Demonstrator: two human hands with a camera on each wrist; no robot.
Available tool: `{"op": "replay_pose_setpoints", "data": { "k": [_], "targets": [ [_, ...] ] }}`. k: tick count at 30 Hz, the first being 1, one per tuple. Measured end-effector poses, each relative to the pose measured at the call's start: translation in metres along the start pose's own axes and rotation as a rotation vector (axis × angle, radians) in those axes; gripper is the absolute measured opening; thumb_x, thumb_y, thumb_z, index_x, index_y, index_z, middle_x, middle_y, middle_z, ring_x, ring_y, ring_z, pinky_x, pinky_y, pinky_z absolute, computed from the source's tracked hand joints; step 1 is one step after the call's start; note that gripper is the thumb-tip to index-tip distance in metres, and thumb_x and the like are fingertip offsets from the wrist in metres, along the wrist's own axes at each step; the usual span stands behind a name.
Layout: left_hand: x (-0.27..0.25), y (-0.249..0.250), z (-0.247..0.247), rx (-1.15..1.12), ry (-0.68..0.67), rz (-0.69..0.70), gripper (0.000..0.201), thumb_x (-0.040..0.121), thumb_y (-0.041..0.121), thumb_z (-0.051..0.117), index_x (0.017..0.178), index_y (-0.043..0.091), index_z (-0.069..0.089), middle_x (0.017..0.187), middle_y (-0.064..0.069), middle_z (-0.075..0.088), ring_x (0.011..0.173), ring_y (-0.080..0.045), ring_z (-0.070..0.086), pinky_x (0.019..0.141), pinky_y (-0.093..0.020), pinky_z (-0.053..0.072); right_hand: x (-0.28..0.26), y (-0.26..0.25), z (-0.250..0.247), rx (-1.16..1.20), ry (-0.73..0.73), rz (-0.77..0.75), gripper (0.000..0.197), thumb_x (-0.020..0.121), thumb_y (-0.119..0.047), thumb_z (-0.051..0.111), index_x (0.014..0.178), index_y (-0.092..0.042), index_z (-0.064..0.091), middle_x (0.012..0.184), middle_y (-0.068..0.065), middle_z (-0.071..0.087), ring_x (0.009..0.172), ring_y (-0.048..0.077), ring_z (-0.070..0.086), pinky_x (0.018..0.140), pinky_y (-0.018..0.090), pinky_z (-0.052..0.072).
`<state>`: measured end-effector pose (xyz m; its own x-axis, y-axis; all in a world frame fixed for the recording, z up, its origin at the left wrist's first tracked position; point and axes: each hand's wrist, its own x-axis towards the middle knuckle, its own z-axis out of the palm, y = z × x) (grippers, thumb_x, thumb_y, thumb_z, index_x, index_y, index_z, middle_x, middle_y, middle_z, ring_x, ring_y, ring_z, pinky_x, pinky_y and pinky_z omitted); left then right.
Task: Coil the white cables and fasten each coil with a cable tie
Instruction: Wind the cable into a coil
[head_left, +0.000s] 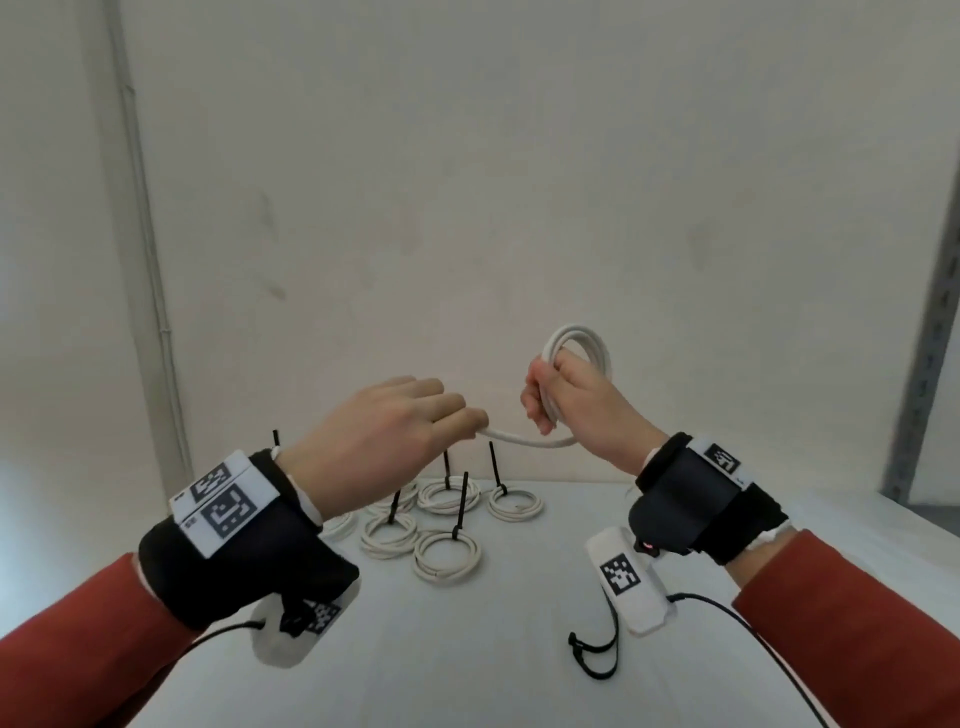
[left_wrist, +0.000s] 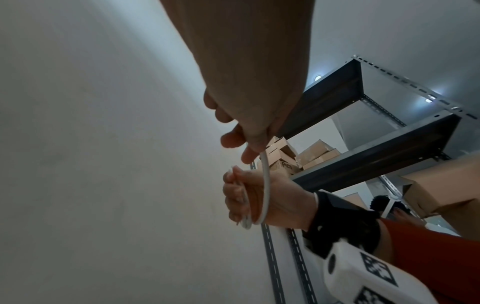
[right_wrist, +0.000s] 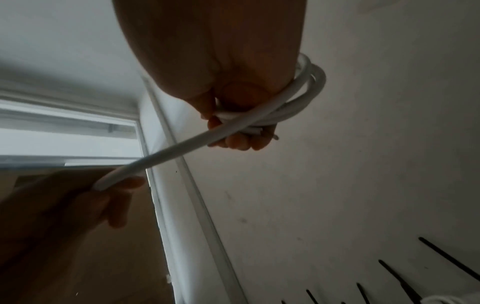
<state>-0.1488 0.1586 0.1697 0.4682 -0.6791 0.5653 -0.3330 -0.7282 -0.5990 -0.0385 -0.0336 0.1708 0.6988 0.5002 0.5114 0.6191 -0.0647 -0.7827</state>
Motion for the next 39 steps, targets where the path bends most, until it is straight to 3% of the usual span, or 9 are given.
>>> {"op": "replay_pose_setpoints", "data": {
  "k": [4, 8, 15, 18, 20, 22, 29, 35, 39],
  "targets": [
    [-0.010, -0.012, 0.002, -0.031, 0.005, -0.037, 0.026, 0.086, 0.010, 0.053, 0.108, 0.012, 0.067, 0.079, 0.003, 0.064, 0.068, -0.020, 0.057, 0.060, -0.026, 0.042, -0.012, 0.000, 0.007, -0.131, -0.215, -0.011, 0.024, 0.103, -0.014, 0.035, 0.083, -0.006, 0.045, 0.063, 0.008, 0.050, 0.046, 0.010, 0.046, 0.052, 0.023, 0.042],
    [-0.018, -0.019, 0.012, -0.100, 0.020, -0.071, 0.048, 0.074, -0.005, 0.075, 0.119, 0.007, 0.063, 0.081, -0.003, 0.064, 0.068, -0.025, 0.059, 0.057, -0.030, 0.050, -0.027, 0.000, 0.017, -0.173, -0.368, 0.023, 0.030, 0.103, -0.021, 0.036, 0.079, -0.009, 0.050, 0.054, -0.008, 0.042, 0.045, 0.005, 0.036, 0.049, 0.019, 0.032],
    [-0.021, 0.000, 0.022, -0.348, 0.152, -0.181, 0.034, 0.097, 0.019, 0.042, 0.121, 0.007, 0.063, 0.103, -0.006, 0.067, 0.080, -0.025, 0.060, 0.070, -0.035, 0.051, -0.043, -0.001, 0.030, 0.009, -0.392, 0.033, 0.062, 0.092, -0.057, 0.021, 0.055, -0.015, 0.046, 0.042, -0.009, 0.029, 0.041, 0.011, 0.022, 0.043, 0.022, 0.020],
    [-0.025, 0.012, 0.036, -0.451, 0.234, -0.259, 0.032, 0.096, 0.017, 0.045, 0.121, 0.010, 0.063, 0.116, -0.001, 0.066, 0.094, -0.020, 0.056, 0.086, -0.025, 0.045, -0.045, 0.006, 0.034, 0.145, -0.402, 0.070, 0.060, 0.092, -0.056, 0.022, 0.048, -0.020, 0.038, 0.042, -0.009, 0.028, 0.038, 0.010, 0.019, 0.043, 0.022, 0.015],
    [-0.026, 0.026, 0.042, -0.606, 0.273, -0.385, 0.029, 0.096, 0.016, 0.045, 0.118, 0.012, 0.064, 0.106, 0.005, 0.067, 0.096, -0.008, 0.056, 0.086, -0.017, 0.043, -0.046, 0.010, 0.035, 0.254, -0.400, 0.105, 0.060, 0.096, -0.055, 0.025, 0.048, -0.019, 0.035, 0.041, -0.009, 0.026, 0.037, 0.009, 0.018, 0.042, 0.020, 0.013],
    [-0.026, 0.040, 0.046, -0.769, 0.304, -0.516, 0.024, 0.098, 0.016, 0.046, 0.111, 0.013, 0.066, 0.094, 0.012, 0.065, 0.085, 0.002, 0.057, 0.078, -0.013, 0.042, -0.047, 0.013, 0.037, 0.320, -0.375, 0.134, 0.062, 0.098, -0.053, 0.026, 0.048, -0.016, 0.033, 0.039, -0.008, 0.024, 0.034, 0.008, 0.017, 0.041, 0.019, 0.013],
    [-0.016, 0.066, 0.060, -1.160, 0.269, -0.760, 0.027, 0.097, 0.029, 0.037, 0.082, 0.017, 0.056, 0.065, -0.001, 0.051, 0.064, -0.011, 0.048, 0.066, -0.028, 0.041, -0.055, 0.031, 0.045, 0.508, -0.173, 0.192, 0.060, 0.094, -0.048, 0.030, 0.042, -0.018, 0.033, 0.036, -0.005, 0.020, 0.033, 0.008, 0.014, 0.041, 0.019, 0.011],
    [-0.012, 0.076, 0.082, -1.847, 0.139, -0.939, 0.040, 0.099, 0.035, 0.037, 0.075, 0.008, 0.052, 0.051, 0.001, 0.036, 0.051, -0.015, 0.044, 0.082, -0.034, 0.048, -0.062, 0.053, 0.046, 0.631, 0.141, 0.271, 0.062, 0.101, -0.032, 0.031, 0.041, -0.020, 0.033, 0.037, -0.005, 0.019, 0.031, 0.009, 0.013, 0.042, 0.020, 0.008],
    [-0.010, 0.086, 0.100, -1.926, 0.149, -1.049, 0.037, 0.102, 0.028, 0.032, 0.073, 0.010, 0.048, 0.054, 0.003, 0.027, 0.049, -0.010, 0.033, 0.070, -0.026, 0.041, -0.068, 0.070, 0.049, 0.540, 0.193, 0.308, 0.053, 0.102, -0.031, 0.031, 0.052, -0.015, 0.032, 0.040, -0.004, 0.023, 0.036, 0.013, 0.017, 0.045, 0.028, 0.015]
  ]
}}
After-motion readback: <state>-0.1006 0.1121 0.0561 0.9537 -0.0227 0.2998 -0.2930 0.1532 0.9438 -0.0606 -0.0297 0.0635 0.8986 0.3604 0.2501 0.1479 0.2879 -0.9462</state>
